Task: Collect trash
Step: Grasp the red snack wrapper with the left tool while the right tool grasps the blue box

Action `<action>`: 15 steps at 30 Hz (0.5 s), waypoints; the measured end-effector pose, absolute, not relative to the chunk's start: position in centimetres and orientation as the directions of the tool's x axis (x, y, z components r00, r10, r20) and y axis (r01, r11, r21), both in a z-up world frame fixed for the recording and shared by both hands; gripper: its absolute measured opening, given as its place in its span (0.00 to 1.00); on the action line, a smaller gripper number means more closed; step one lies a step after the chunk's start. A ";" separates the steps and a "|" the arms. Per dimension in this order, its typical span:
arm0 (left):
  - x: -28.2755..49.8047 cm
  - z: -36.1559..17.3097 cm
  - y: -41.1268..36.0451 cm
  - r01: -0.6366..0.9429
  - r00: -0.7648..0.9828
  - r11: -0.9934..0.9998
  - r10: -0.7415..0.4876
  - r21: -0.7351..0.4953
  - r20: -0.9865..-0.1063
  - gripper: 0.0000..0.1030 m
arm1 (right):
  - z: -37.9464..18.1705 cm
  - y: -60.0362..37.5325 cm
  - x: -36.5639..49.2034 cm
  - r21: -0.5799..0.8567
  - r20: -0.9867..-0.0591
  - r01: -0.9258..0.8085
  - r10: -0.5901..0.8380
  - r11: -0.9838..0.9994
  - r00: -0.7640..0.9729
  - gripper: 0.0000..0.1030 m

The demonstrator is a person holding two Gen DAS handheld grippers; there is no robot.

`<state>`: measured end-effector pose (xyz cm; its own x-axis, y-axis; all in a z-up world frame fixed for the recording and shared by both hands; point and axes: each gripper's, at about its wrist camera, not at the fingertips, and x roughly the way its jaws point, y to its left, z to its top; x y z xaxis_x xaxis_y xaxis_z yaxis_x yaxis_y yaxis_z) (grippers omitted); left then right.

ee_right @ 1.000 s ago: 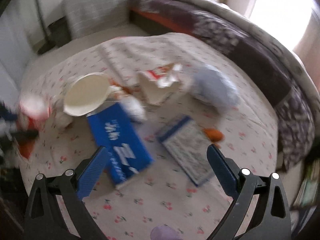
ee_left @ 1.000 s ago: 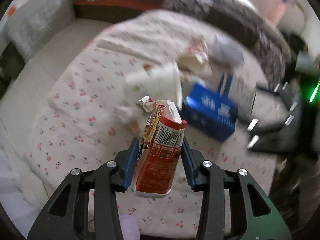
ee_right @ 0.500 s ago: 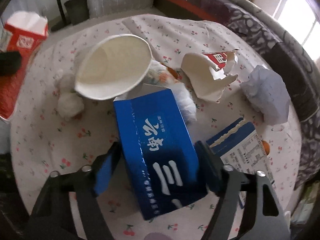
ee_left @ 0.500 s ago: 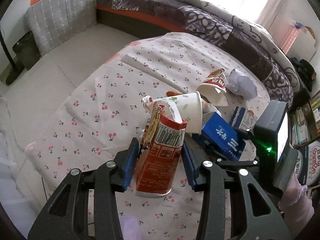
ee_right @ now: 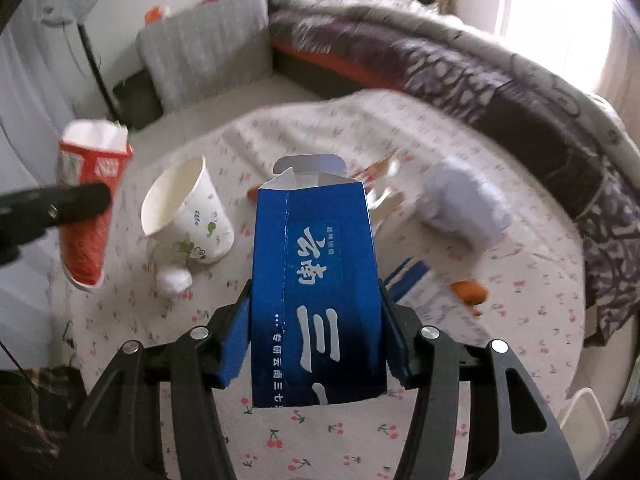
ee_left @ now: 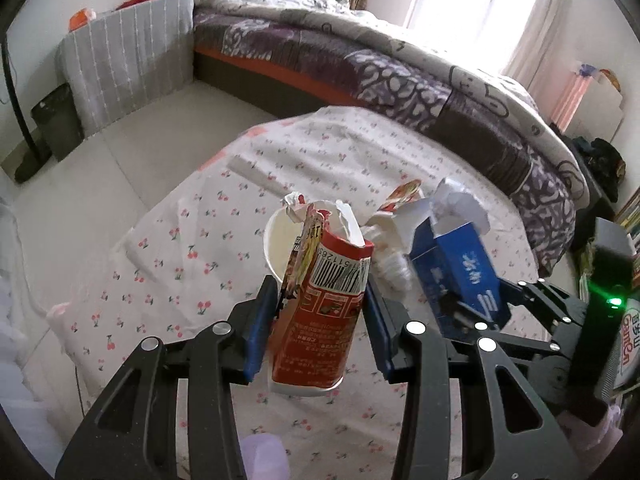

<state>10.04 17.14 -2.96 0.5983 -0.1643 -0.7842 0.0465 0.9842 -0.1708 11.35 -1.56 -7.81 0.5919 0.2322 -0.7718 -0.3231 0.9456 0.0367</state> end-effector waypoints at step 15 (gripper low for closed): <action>9.4 -1.2 11.2 0.091 0.691 0.984 -0.174 -0.154 -0.701 0.40 | -3.1 -7.5 8.2 0.055 -0.637 -0.150 0.151 0.987 0.756 0.54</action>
